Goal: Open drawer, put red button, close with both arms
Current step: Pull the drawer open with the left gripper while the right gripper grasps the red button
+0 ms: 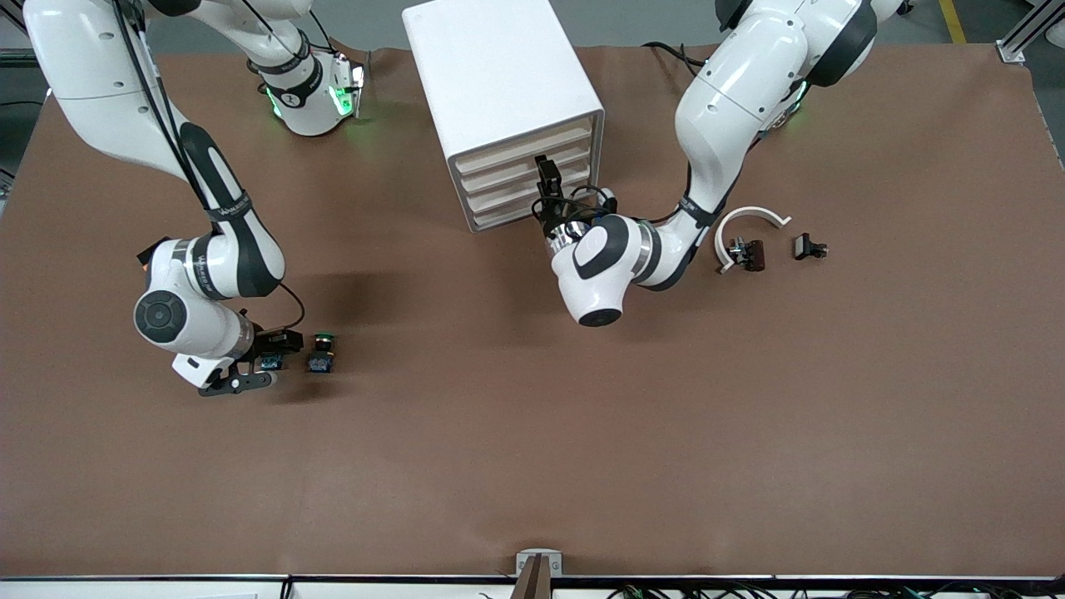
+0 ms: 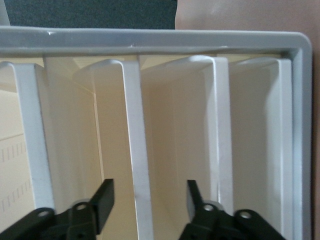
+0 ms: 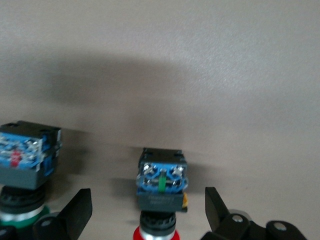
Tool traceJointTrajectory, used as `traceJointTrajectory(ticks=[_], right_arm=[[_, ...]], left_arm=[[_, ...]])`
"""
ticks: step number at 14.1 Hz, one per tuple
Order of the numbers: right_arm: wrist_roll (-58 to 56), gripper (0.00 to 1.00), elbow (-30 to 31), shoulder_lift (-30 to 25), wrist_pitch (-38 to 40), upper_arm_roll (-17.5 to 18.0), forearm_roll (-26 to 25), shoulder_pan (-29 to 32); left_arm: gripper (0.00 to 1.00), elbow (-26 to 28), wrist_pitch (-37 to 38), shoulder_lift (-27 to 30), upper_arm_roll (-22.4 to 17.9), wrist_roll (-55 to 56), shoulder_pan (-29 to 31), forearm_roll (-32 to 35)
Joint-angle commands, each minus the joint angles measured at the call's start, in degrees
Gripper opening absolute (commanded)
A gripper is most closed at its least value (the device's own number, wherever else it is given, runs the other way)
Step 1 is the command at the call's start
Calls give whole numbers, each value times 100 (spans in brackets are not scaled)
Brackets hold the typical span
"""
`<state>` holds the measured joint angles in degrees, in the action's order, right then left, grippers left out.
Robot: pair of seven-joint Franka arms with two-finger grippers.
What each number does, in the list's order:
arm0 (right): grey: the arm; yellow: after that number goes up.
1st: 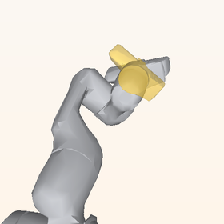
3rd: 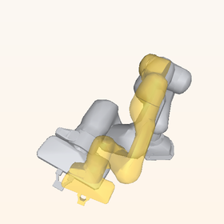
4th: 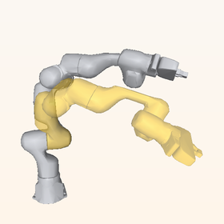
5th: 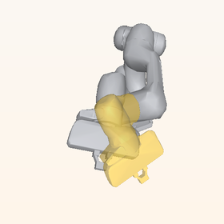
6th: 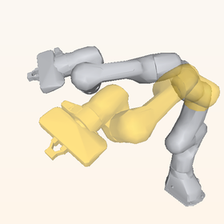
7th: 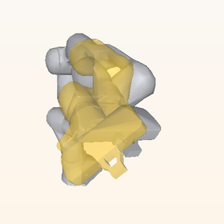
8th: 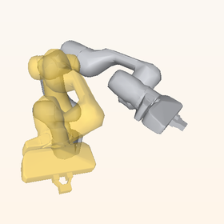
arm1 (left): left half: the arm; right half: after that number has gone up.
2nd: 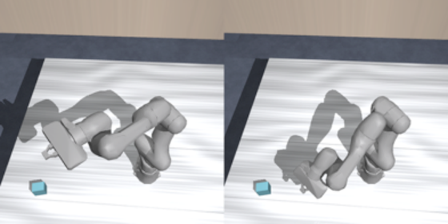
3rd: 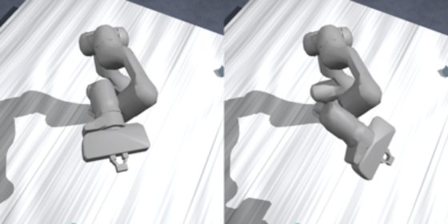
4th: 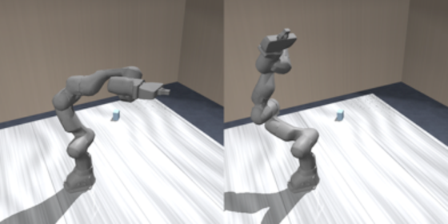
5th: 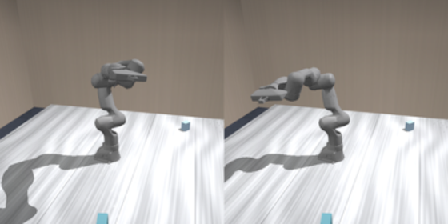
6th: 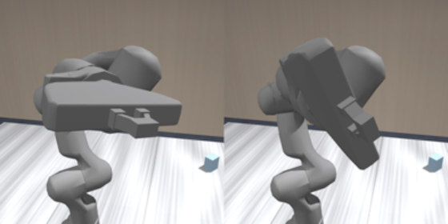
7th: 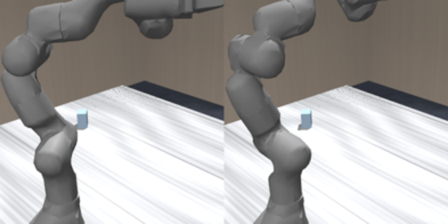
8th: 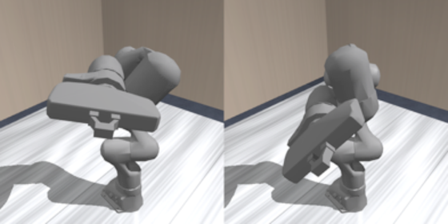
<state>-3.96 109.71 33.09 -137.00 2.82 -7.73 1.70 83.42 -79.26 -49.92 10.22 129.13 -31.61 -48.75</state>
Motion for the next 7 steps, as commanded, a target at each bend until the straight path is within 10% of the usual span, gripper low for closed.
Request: traceJointTrajectory(ticks=[1,3,7], right_arm=[[124,100,-107,136,-73,61,-238,103],[106,68,-107,171,-72,61,-238,103],[124,23,-169,180,-55,69,-229,76]], left_arm=[[43,-27,68,-88,-38,-10,-161,-126],[5,-45,68,-53,-38,7,-100,-117],[0,-150,60,-35,-55,-124,541,-143]])
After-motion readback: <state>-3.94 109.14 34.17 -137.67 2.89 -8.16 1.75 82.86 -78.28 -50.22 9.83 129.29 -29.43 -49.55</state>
